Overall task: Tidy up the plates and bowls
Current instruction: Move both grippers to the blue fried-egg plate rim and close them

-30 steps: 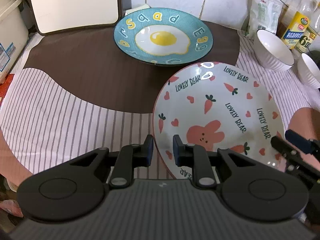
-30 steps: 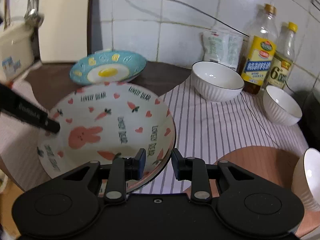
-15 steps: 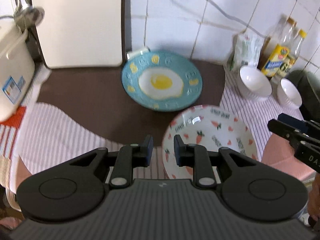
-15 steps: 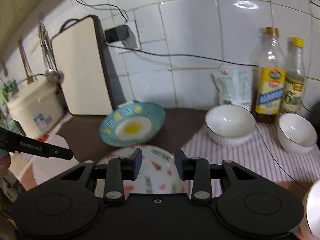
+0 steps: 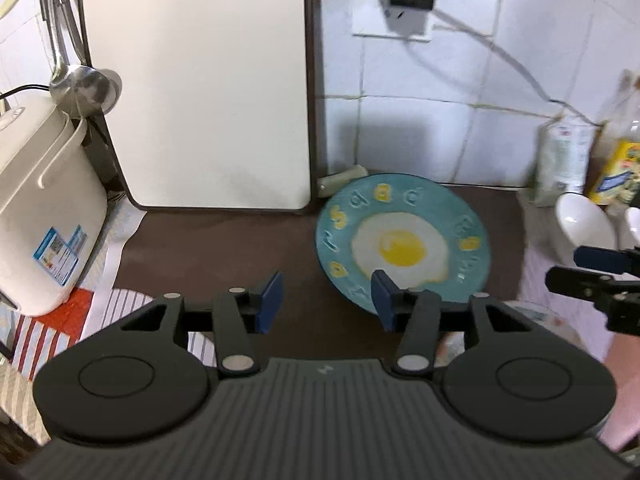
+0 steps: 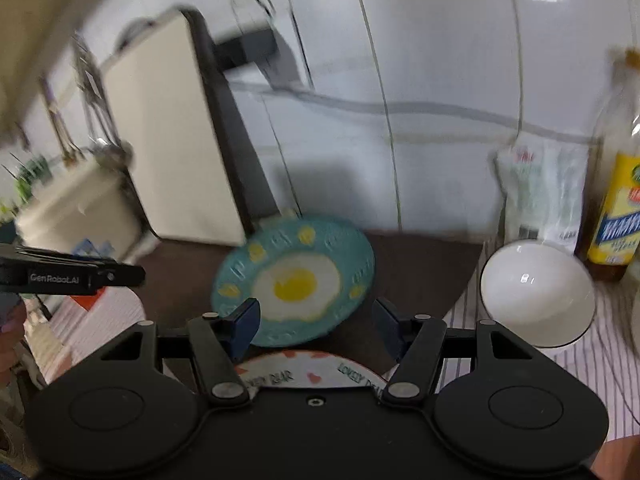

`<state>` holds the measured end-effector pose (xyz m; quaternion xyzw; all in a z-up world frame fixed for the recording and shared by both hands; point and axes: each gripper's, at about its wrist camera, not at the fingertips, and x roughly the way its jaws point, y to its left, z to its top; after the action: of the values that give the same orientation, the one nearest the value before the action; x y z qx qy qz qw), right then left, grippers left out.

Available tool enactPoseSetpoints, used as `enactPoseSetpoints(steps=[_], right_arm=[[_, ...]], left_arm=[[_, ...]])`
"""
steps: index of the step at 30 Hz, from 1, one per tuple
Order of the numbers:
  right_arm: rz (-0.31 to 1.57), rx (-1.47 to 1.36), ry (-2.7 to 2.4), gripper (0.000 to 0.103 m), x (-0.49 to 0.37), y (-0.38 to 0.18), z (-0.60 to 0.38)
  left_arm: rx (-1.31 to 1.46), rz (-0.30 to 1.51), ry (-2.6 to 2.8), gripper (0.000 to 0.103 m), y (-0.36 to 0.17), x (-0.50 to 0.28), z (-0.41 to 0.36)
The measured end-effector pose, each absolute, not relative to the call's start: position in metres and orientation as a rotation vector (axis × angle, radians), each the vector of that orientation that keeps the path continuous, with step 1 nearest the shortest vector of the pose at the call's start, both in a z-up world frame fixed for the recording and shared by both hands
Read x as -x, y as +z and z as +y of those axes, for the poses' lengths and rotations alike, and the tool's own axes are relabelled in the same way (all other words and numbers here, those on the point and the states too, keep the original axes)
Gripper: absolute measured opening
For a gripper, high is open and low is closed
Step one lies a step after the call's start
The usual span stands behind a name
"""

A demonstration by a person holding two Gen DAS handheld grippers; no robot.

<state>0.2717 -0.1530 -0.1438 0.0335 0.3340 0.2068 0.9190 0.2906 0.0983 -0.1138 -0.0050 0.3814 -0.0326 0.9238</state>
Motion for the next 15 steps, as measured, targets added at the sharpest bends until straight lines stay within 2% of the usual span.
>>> enactPoseSetpoints(steps=[3,11,15], right_arm=[[0.757,-0.119,0.440,0.067,-0.294,-0.156,-0.155],[0.881,-0.158,0.443,0.067,-0.344,-0.197,-0.155],[0.922,-0.274,0.444,0.066,-0.363,-0.215,-0.161]], left_arm=[[0.050,0.774,-0.065,0.058,-0.133,-0.310,0.103],[0.115,0.806,-0.104,0.057,-0.178,-0.350,0.111],[0.092,0.840,-0.095,0.057,-0.196,-0.364,0.110]])
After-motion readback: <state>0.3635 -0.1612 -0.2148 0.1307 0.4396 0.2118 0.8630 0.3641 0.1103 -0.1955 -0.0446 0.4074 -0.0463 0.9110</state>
